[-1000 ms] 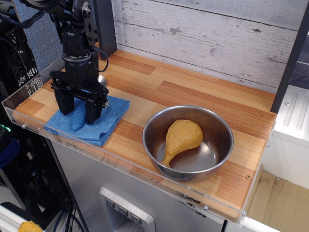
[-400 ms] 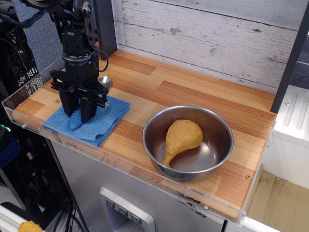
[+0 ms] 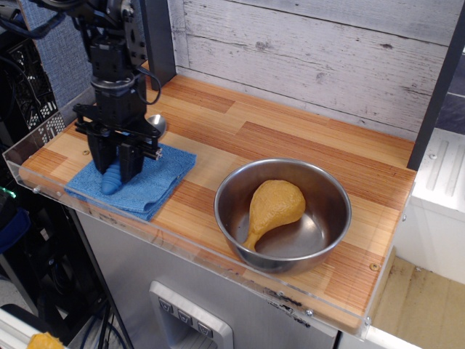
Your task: Put the blue spoon above the cloth and the pan
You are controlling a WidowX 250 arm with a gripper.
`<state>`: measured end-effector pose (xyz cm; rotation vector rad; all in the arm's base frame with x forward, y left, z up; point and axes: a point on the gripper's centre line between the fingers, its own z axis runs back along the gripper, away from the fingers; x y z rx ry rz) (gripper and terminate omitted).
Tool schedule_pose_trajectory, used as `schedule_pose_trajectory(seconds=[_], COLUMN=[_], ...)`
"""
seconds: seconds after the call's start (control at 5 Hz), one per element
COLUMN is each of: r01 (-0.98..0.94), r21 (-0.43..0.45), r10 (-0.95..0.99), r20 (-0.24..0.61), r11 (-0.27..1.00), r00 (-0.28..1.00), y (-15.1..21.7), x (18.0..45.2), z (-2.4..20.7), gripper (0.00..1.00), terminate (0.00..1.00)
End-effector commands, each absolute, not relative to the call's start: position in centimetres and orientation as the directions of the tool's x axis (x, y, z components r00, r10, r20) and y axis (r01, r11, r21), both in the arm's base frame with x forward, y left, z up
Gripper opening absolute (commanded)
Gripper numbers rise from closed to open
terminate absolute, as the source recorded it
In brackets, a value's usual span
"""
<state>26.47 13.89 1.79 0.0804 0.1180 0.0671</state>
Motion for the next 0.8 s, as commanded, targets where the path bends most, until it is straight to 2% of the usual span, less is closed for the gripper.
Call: schedule_pose_trajectory(seconds=[0.0, 0.2, 0.6], r01=[-0.108, -0.069, 0.058], r21=[0.106, 0.111, 0.149], r10=[0.109, 0.071, -0.054], r20=[0.002, -0.010, -0.036], r11=[0.988, 0.991, 0.987], r00=[0.994, 0.997, 0.998], y=[14.9, 13.0, 6.8], x=[26.9, 27.5, 30.1], z=[8.3, 9.2, 9.4], gripper=[0.00, 0.00, 0.00], terminate=[0.00, 0.00, 0.00])
